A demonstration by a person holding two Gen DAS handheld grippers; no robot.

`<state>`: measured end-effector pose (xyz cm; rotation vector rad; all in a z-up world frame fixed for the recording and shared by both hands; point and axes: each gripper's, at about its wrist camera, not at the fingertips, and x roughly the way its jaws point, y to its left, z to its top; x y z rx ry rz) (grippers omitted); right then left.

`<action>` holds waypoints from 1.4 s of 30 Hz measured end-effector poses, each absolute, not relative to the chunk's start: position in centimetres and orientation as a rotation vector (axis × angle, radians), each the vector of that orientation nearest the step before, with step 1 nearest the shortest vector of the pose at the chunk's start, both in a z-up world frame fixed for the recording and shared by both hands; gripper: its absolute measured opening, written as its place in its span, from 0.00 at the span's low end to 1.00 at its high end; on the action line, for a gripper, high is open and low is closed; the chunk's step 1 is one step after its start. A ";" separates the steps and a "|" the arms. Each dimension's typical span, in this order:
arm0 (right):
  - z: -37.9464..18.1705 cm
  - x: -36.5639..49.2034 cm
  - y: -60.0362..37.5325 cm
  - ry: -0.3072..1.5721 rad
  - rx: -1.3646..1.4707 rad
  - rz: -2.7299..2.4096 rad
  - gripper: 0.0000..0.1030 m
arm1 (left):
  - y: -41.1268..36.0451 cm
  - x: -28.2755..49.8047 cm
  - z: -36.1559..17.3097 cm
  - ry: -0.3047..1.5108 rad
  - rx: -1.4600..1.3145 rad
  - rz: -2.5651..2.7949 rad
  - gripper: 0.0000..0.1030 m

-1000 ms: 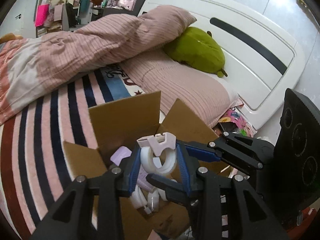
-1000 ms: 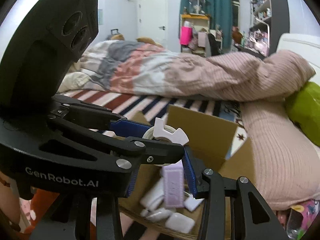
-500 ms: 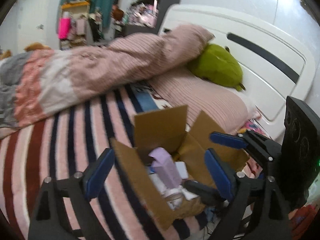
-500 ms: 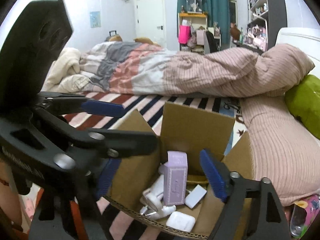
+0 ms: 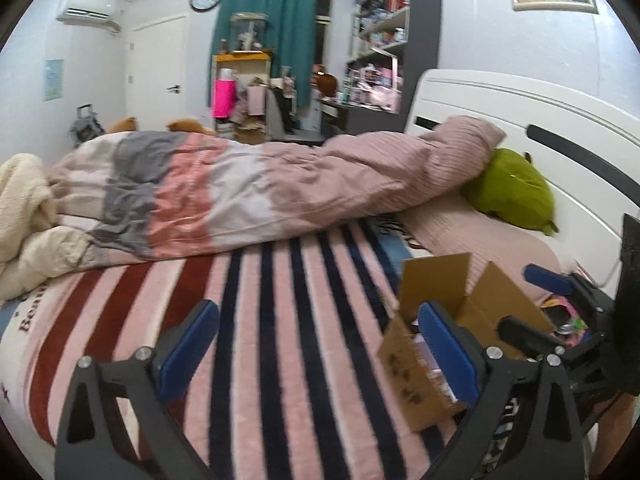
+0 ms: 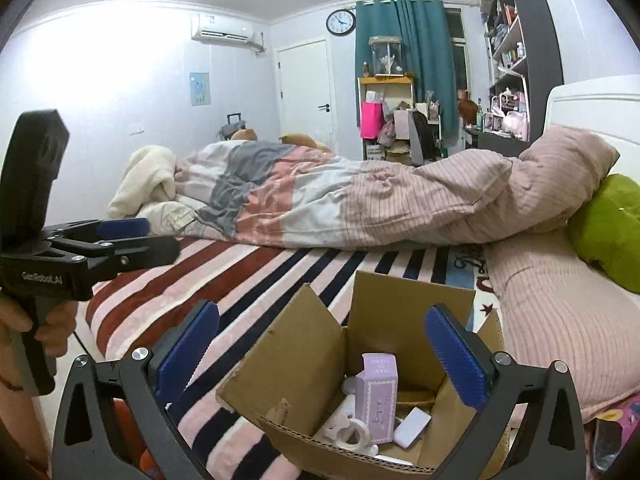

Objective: Organize rigid objects

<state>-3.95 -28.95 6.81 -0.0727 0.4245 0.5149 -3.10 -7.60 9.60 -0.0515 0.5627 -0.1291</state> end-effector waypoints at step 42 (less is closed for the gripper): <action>6.5 -4.0 -29.3 0.479 -0.061 0.536 1.00 | -5.8 -3.1 7.8 0.591 -0.070 -0.071 0.96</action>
